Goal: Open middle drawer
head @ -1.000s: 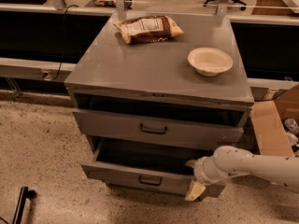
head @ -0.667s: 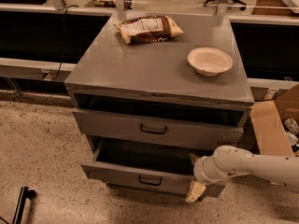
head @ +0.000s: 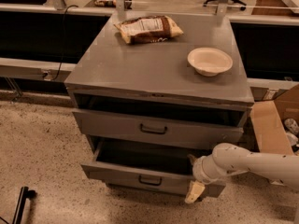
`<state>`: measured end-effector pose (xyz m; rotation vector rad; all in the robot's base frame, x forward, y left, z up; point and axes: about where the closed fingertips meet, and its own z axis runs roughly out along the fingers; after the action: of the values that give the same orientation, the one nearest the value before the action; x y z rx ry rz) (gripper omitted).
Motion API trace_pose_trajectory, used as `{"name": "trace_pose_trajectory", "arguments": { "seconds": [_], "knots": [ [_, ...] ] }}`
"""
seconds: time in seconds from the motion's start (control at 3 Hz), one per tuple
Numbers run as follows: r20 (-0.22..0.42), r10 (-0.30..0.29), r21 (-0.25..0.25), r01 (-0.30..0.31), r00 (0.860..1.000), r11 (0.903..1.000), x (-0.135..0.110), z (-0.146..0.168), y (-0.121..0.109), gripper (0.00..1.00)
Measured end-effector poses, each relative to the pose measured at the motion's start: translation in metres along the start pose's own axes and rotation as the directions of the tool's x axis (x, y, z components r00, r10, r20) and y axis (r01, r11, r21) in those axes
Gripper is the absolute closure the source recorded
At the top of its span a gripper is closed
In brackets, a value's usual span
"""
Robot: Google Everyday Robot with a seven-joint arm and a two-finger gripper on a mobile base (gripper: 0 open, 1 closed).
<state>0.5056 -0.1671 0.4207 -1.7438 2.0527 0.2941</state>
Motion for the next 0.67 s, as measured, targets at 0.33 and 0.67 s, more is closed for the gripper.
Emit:
{"name": "trace_pose_trajectory", "arguments": {
  "seconds": [0.33, 0.67],
  "knots": [
    [0.012, 0.020, -0.085, -0.019, 1.000, 0.9962, -0.004, 0.001, 0.026, 0.06],
    [0.015, 0.041, -0.157, -0.039, 0.999, 0.9869, -0.005, -0.004, 0.055, 0.24]
  ]
}}
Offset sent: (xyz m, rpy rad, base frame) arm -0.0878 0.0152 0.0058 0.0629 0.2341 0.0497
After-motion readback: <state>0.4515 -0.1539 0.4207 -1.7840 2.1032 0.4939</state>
